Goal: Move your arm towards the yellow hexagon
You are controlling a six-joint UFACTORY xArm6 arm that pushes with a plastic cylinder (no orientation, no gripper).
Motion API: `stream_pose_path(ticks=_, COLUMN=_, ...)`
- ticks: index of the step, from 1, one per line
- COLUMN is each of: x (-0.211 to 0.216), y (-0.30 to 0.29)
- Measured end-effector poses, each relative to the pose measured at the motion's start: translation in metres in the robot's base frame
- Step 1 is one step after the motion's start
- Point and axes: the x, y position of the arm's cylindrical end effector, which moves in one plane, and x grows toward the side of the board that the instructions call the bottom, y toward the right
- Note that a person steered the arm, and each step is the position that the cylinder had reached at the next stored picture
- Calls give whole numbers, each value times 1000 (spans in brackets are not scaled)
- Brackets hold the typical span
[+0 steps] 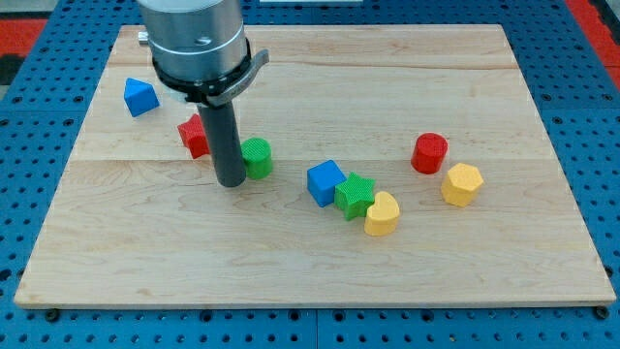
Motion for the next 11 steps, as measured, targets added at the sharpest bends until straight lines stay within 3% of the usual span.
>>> stream_pose_path(ticks=1, x=8, y=-78)
stream_pose_path(ticks=2, x=-15, y=-160)
stream_pose_path(ticks=3, x=-65, y=-204)
stream_pose_path(ticks=5, x=-200, y=-185)
stream_pose_path(ticks=7, x=-199, y=41)
stream_pose_path(ticks=8, x=-173, y=148)
stream_pose_path(ticks=9, x=-125, y=243)
stream_pose_path(ticks=11, x=32, y=297)
